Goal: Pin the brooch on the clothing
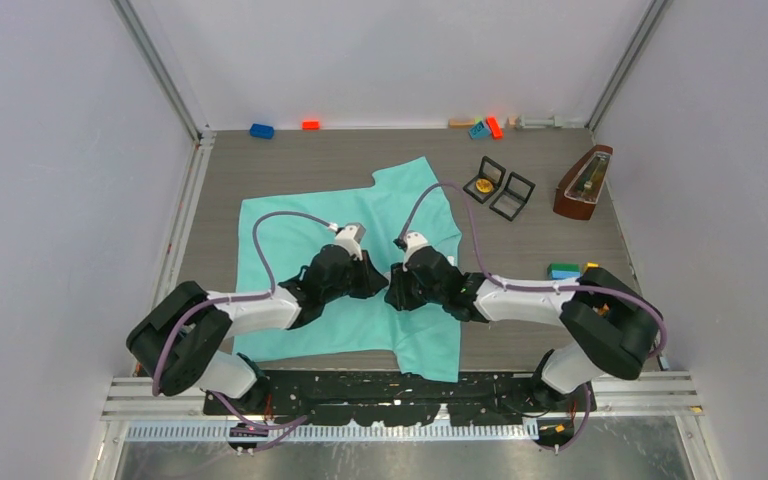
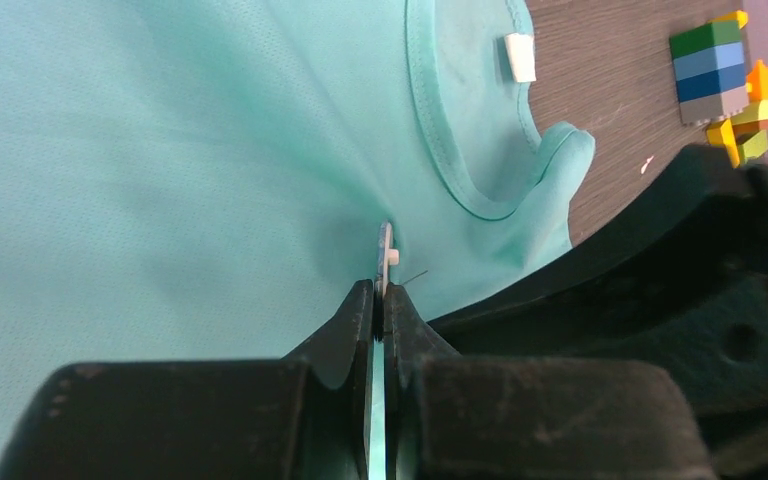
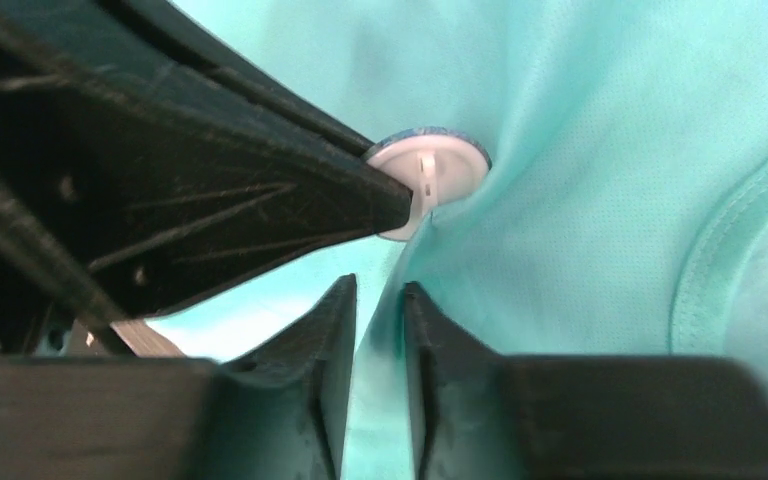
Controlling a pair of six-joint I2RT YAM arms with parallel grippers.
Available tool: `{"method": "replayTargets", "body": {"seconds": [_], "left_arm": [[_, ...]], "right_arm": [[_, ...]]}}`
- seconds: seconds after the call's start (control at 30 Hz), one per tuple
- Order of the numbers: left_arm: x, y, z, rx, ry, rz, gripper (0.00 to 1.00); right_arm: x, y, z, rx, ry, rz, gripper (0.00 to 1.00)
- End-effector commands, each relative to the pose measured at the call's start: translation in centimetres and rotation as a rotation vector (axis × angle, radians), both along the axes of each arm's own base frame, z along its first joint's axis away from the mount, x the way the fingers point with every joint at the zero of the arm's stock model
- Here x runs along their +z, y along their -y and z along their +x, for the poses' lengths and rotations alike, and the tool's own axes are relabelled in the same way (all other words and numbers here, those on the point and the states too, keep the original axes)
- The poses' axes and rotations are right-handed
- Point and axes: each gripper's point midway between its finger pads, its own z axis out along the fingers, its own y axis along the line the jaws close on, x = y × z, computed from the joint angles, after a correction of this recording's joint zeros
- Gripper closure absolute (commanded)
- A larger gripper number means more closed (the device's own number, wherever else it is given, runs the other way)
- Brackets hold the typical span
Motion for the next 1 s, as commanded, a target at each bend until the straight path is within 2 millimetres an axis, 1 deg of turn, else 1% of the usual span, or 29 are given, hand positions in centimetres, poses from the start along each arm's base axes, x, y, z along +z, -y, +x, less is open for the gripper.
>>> {"method": "replayTargets", "body": {"seconds": [0.0, 0.03, 0.07, 0.1, 0.13, 0.17, 0.2, 0.23, 0.27, 0.3, 0.37, 0.4, 0.43, 0.47, 0.6, 0.63, 0.67, 0.77, 0.83, 0.87, 0.97], "left_arm": [[4.0, 0.1, 1.1, 0.018, 0.130, -0.122, 1.00], [4.1, 0.0, 0.9, 0.004, 0.136, -0.123, 1.00], [4.2, 0.0, 0.6, -0.010, 0.144, -0.127, 1.00], [4.2, -0.1, 0.3, -0.020, 0.148, -0.129, 1.00], [4.4, -0.2, 0.1, -0.029, 0.157, -0.136, 1.00], [4.5, -0.3, -0.1, -0.037, 0.165, -0.142, 1.00], [4.8, -0.5, -0.3, -0.041, 0.175, -0.149, 1.00], [4.9, -0.6, -0.4, -0.044, 0.184, -0.150, 1.00], [5.0, -0.8, -0.5, -0.044, 0.190, -0.150, 1.00], [5.2, -1.0, -0.5, -0.042, 0.194, -0.153, 1.00], [5.7, -1.1, -0.6, -0.047, 0.202, -0.164, 1.00], [5.8, -1.2, -0.6, -0.053, 0.204, -0.167, 1.00], [5.9, -1.1, -0.7, -0.063, 0.205, -0.172, 1.00], [6.0, -0.9, -1.0, -0.084, 0.203, -0.179, 1.00], [6.1, -0.7, -1.9, -0.164, 0.182, -0.214, 1.00], [6.2, -0.8, -2.0, -0.179, 0.176, -0.226, 1.00], [6.2, -0.8, -2.2, -0.203, 0.169, -0.238, 1.00], [6.2, -0.8, -2.8, -0.267, 0.146, -0.268, 1.00], [6.5, -0.8, -3.3, -0.319, 0.131, -0.306, 1.00], [6.5, -1.0, -3.2, -0.324, 0.127, -0.314, 1.00], [6.6, -1.1, -3.6, -0.385, 0.119, -0.334, 1.00]], "right_arm": [[4.4, 0.6, 0.3, -0.045, 0.072, 0.060, 0.62], [5.2, 1.0, 0.2, -0.050, 0.083, 0.066, 0.53], [5.5, 1.4, 0.2, -0.054, 0.092, 0.068, 0.49], [6.7, 1.7, 0.2, -0.057, 0.112, 0.091, 0.43], [6.9, 2.1, 0.0, -0.054, 0.114, 0.097, 0.41], [8.0, 2.5, 0.1, -0.061, 0.132, 0.125, 0.37], [8.0, 2.8, 0.0, -0.055, 0.128, 0.134, 0.36], [9.0, 3.3, 0.3, -0.072, 0.146, 0.158, 0.35], [9.0, 3.3, -0.1, -0.053, 0.134, 0.175, 0.35], [9.6, 3.6, 0.0, -0.057, 0.140, 0.195, 0.34], [9.7, 4.0, 0.0, -0.059, 0.148, 0.210, 0.34], [9.4, 4.2, -0.1, -0.061, 0.148, 0.211, 0.34], [9.7, 4.2, -0.1, -0.059, 0.157, 0.224, 0.34], [9.6, 4.3, -0.1, -0.059, 0.164, 0.235, 0.34], [10.5, 4.4, -0.7, -0.009, 0.191, 0.307, 0.31], [10.2, 4.6, -0.9, 0.003, 0.194, 0.309, 0.31], [10.8, 4.6, -1.0, 0.022, 0.217, 0.325, 0.29], [11.1, 5.1, -1.2, 0.055, 0.255, 0.338, 0.27], [11.6, 5.2, -1.3, 0.085, 0.278, 0.354, 0.26], [11.8, 5.1, -1.6, 0.112, 0.286, 0.362, 0.26], [12.1, 5.1, -1.5, 0.149, 0.306, 0.368, 0.26]]}}
